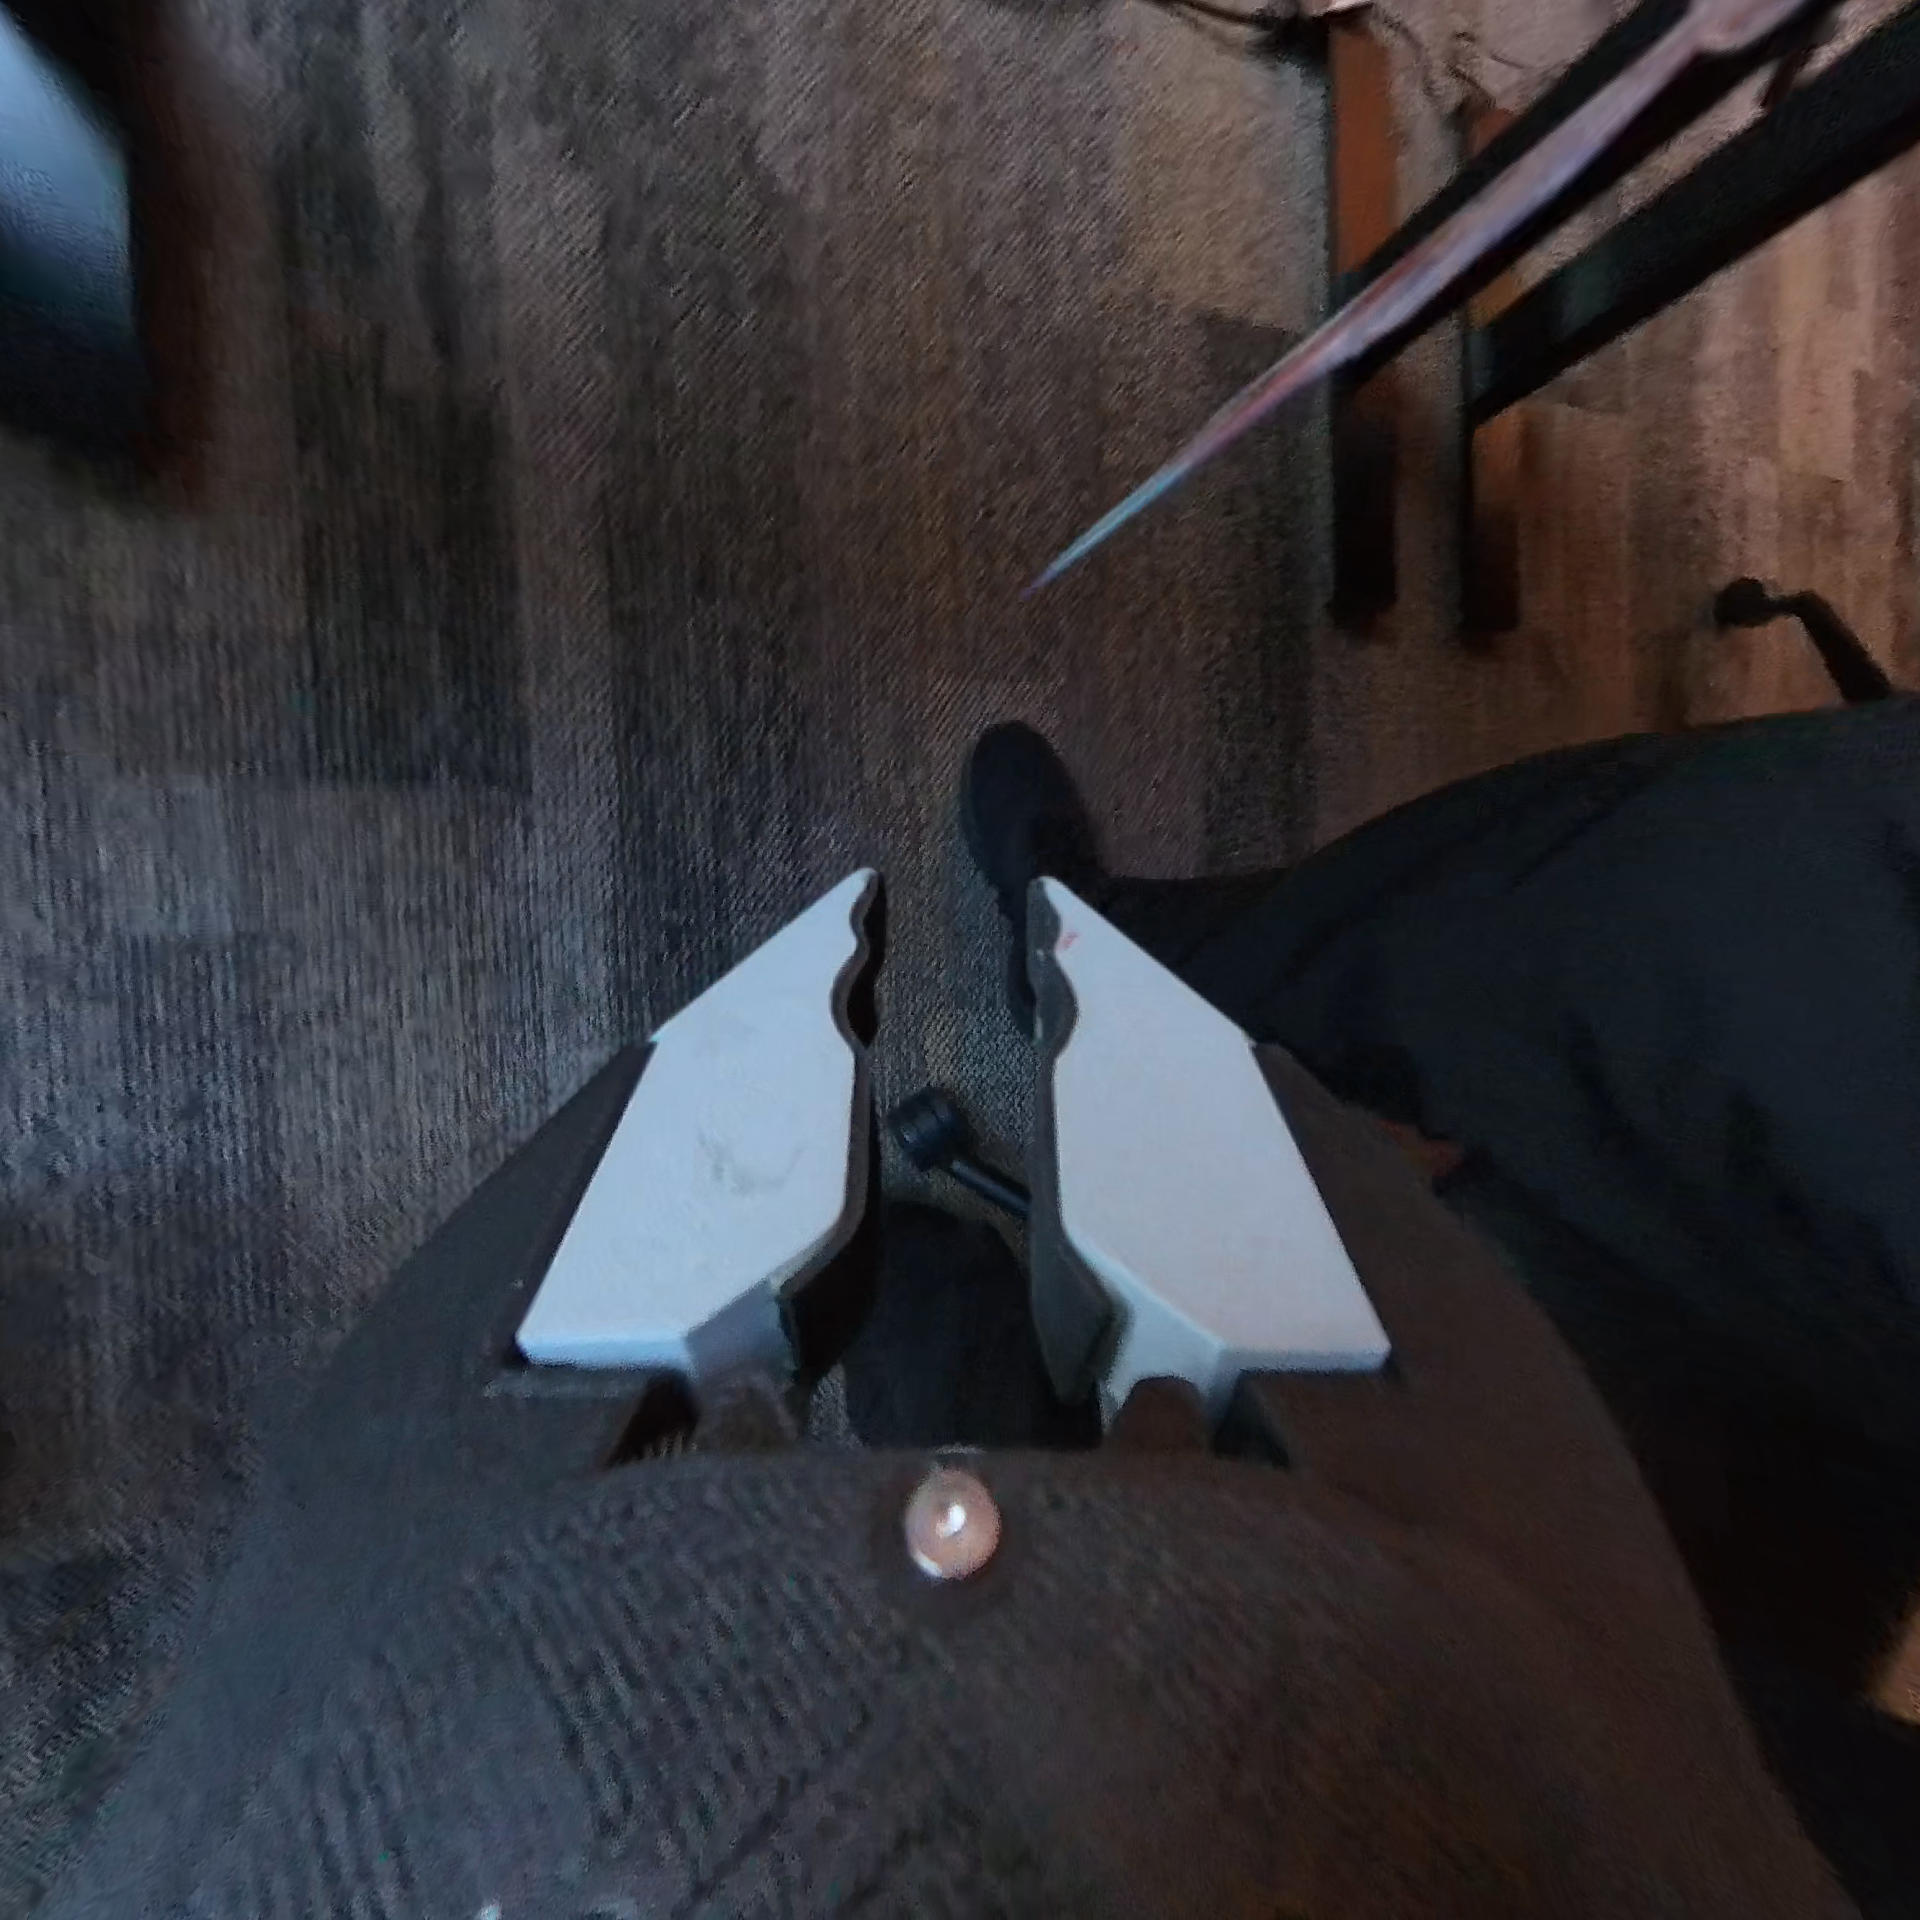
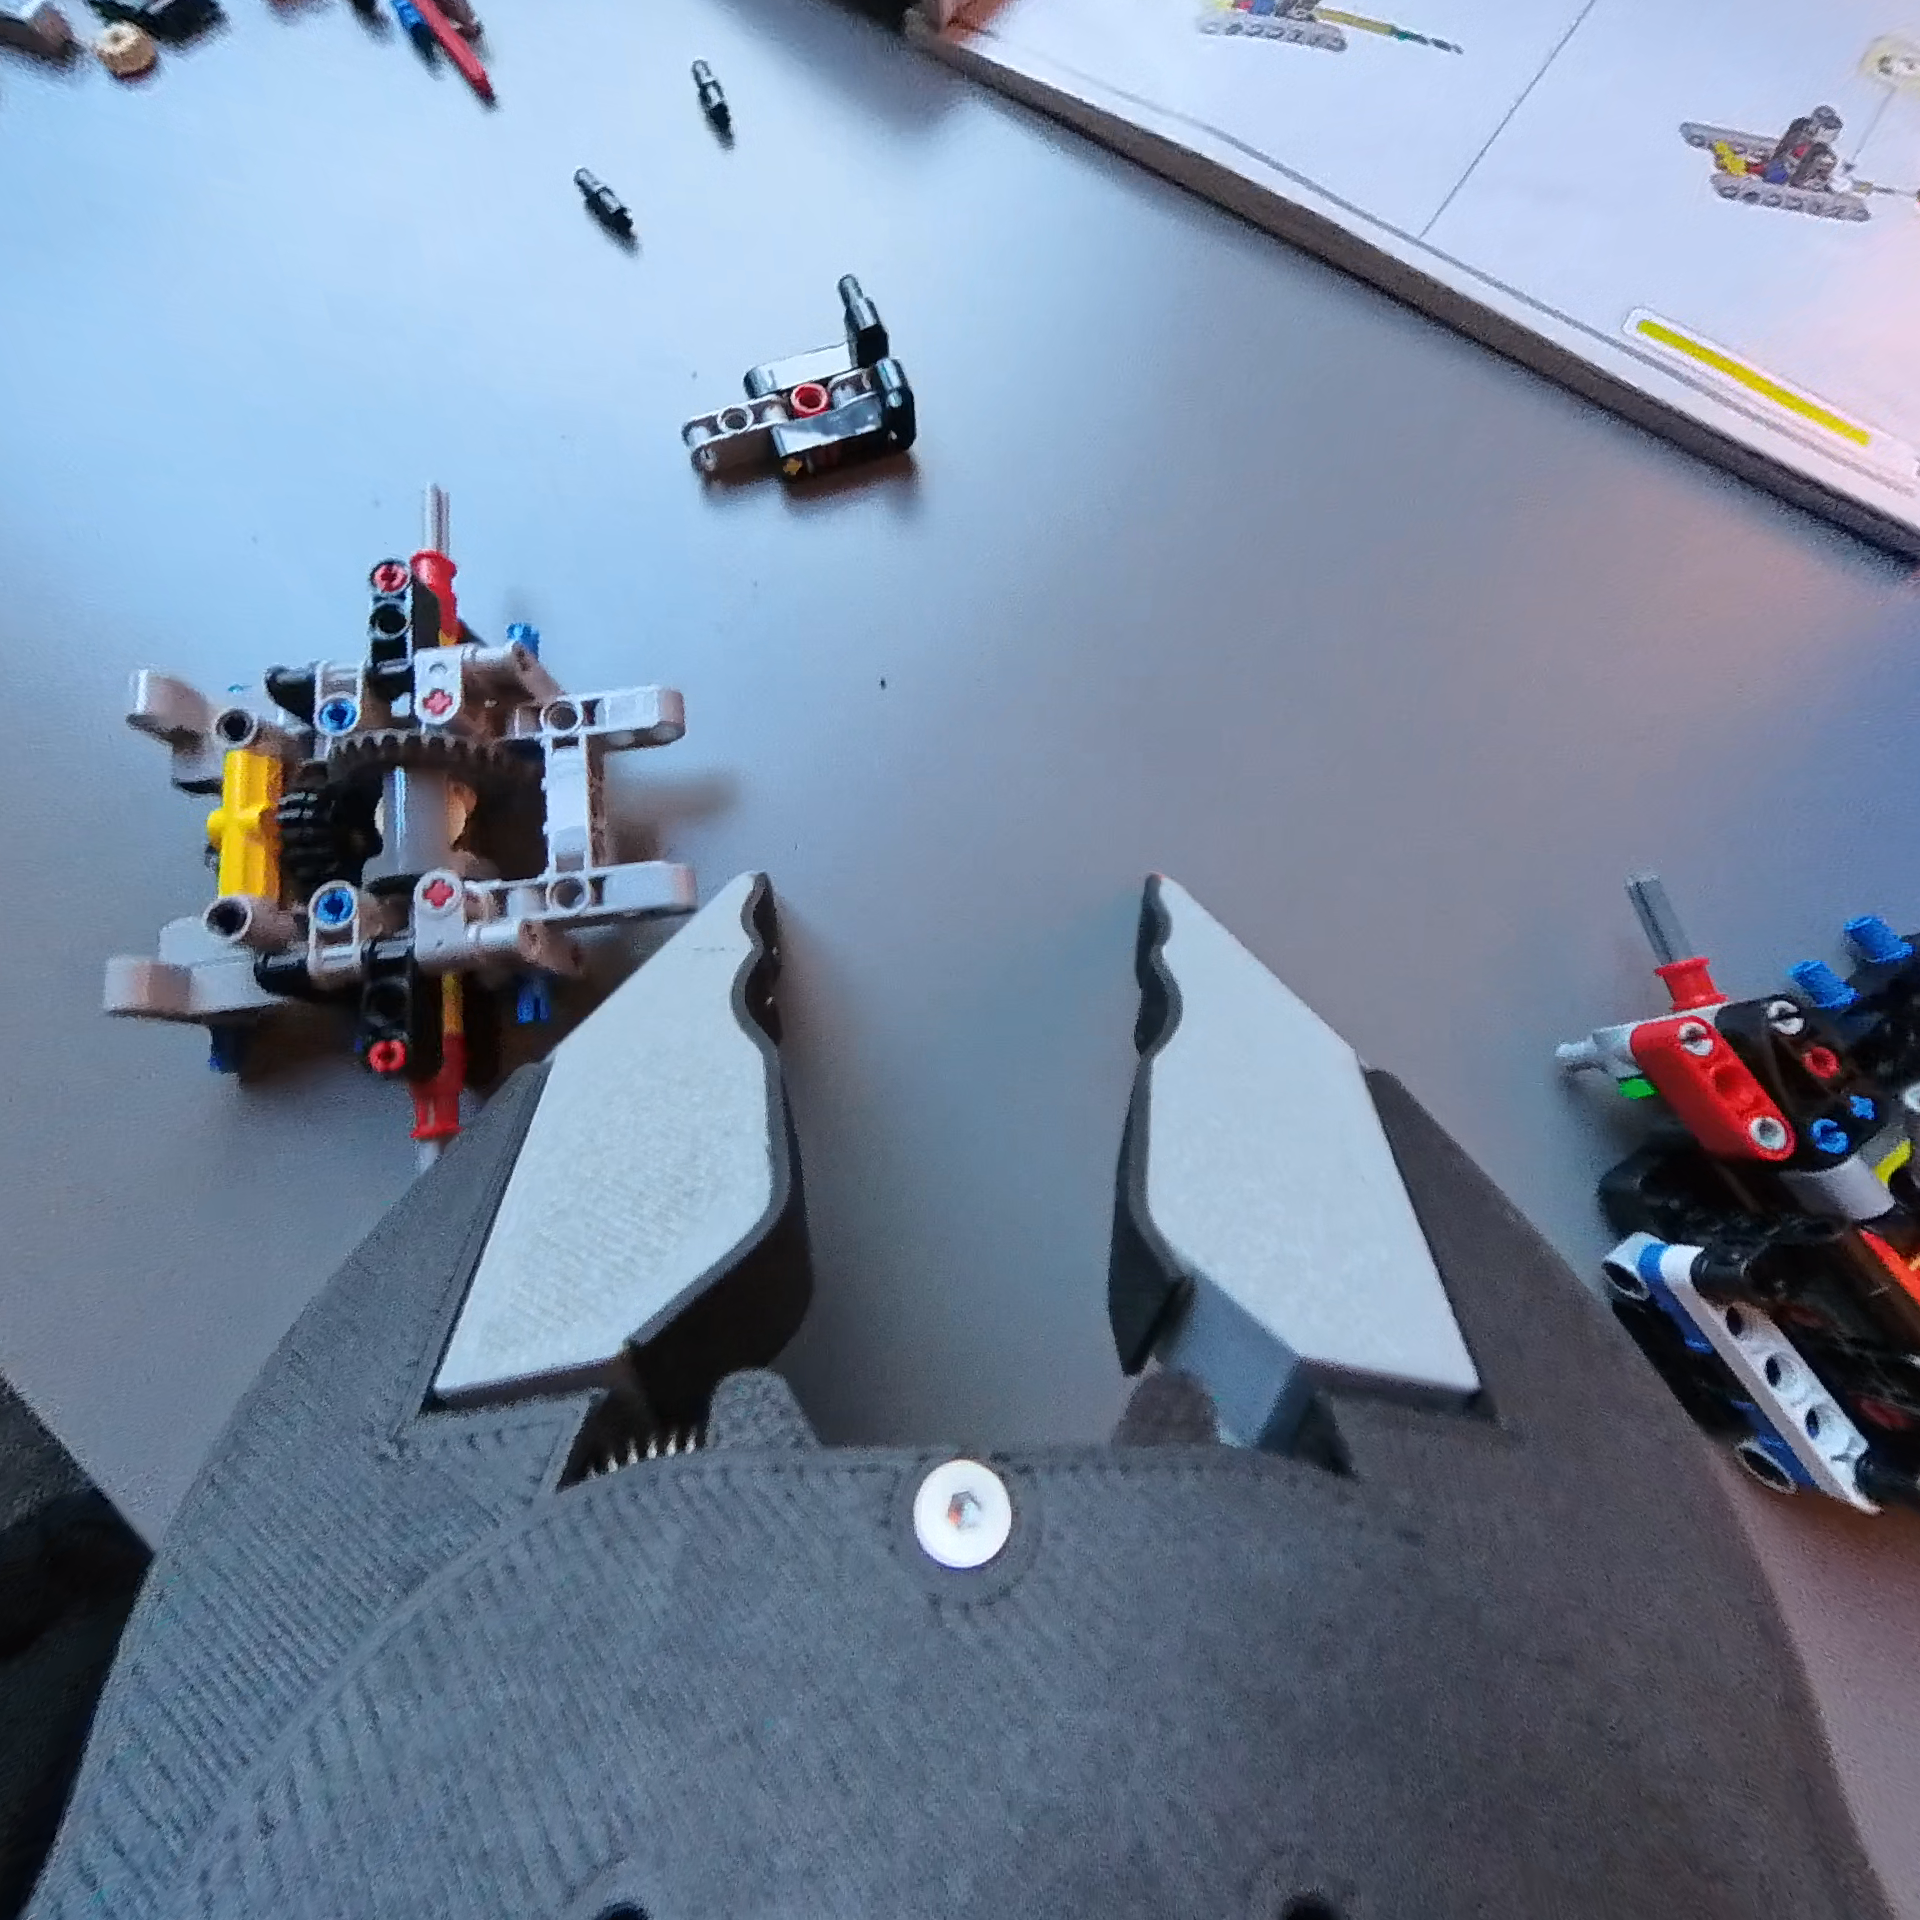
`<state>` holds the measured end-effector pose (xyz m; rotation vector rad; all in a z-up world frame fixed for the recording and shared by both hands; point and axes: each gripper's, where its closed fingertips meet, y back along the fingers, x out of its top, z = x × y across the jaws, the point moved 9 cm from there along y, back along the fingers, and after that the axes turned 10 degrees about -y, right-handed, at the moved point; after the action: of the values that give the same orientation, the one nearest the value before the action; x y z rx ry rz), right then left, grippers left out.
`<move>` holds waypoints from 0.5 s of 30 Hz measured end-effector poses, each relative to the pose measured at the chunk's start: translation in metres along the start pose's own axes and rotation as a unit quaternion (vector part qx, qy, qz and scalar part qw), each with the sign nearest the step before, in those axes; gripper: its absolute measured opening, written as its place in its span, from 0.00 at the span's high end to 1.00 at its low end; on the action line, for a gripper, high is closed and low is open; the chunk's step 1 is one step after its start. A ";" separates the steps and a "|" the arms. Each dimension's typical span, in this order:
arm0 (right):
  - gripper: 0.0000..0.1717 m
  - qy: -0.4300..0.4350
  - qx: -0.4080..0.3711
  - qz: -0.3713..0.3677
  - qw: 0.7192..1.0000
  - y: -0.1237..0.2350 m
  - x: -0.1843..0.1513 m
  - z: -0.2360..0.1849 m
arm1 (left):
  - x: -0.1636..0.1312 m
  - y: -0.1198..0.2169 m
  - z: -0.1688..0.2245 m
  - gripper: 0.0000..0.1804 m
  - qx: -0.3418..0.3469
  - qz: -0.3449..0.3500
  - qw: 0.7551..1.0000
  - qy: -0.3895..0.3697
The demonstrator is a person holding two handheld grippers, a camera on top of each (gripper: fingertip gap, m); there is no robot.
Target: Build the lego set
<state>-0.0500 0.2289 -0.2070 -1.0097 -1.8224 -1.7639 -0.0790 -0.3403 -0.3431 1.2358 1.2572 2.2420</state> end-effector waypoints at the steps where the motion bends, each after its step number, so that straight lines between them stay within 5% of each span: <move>1: 0.60 -0.003 -0.004 0.001 1.000 -0.001 0.001 -0.001 | -0.020 0.000 -0.007 0.86 0.007 0.003 1.000 0.020; 5: 0.57 -0.017 -0.018 0.004 1.000 -0.004 0.003 0.000 | -0.081 -0.013 -0.031 0.86 0.034 0.021 0.995 0.089; 15: 0.55 -0.034 -0.038 0.008 0.999 -0.006 0.005 0.003 | -0.154 -0.055 -0.090 0.85 0.045 0.041 0.986 0.158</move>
<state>-0.0570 0.2327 -0.2081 -1.1230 -1.7932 -1.8225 -0.0678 -0.4512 -0.4934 1.0035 1.4562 2.5430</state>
